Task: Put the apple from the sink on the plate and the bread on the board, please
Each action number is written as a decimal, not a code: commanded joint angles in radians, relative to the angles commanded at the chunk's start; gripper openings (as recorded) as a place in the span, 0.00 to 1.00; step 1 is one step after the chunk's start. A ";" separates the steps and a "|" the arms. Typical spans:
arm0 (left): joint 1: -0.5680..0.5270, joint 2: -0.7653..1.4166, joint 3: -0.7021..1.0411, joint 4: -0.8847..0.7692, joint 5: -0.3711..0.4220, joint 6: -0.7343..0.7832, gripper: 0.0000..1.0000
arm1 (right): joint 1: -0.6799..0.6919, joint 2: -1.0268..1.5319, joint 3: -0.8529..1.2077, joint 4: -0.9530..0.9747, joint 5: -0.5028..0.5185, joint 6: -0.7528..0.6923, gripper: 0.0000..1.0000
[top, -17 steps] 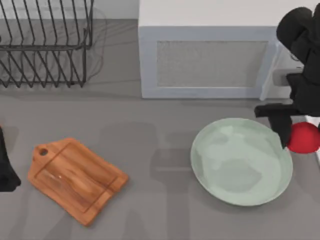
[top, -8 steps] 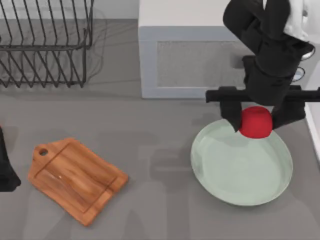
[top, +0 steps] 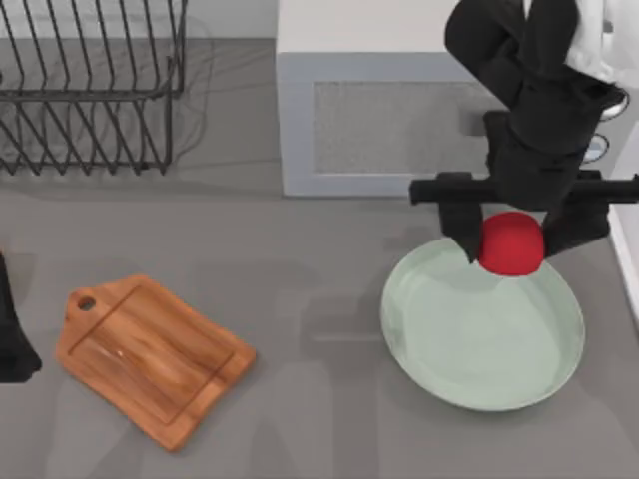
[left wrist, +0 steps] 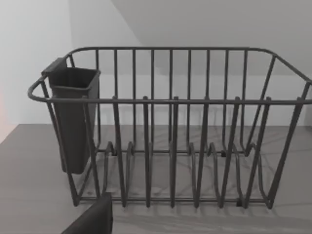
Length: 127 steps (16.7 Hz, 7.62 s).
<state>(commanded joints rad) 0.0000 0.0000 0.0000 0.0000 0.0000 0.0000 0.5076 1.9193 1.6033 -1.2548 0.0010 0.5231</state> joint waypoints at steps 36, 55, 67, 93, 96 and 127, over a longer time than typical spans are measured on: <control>0.000 0.000 0.000 0.000 0.000 0.000 1.00 | -0.331 -1.352 -1.077 0.818 -0.001 -0.340 1.00; 0.016 0.103 0.101 -0.072 -0.002 0.018 1.00 | -0.508 -1.919 -1.603 1.255 -0.001 -0.523 1.00; 0.125 1.227 0.938 -0.678 0.004 0.162 1.00 | -0.508 -1.919 -1.603 1.255 -0.001 -0.523 1.00; 0.213 2.112 1.443 -0.896 0.003 0.273 1.00 | -0.508 -1.919 -1.603 1.255 -0.001 -0.523 1.00; 0.213 2.123 1.427 -0.875 0.003 0.273 1.00 | -0.508 -1.919 -1.603 1.255 -0.001 -0.523 1.00; 0.208 2.066 1.576 -1.095 0.004 0.274 0.00 | -0.508 -1.919 -1.603 1.255 -0.001 -0.523 1.00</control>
<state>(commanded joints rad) 0.2081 2.0665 1.5763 -1.0951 0.0036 0.2741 0.0001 0.0000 0.0000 0.0000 0.0001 0.0000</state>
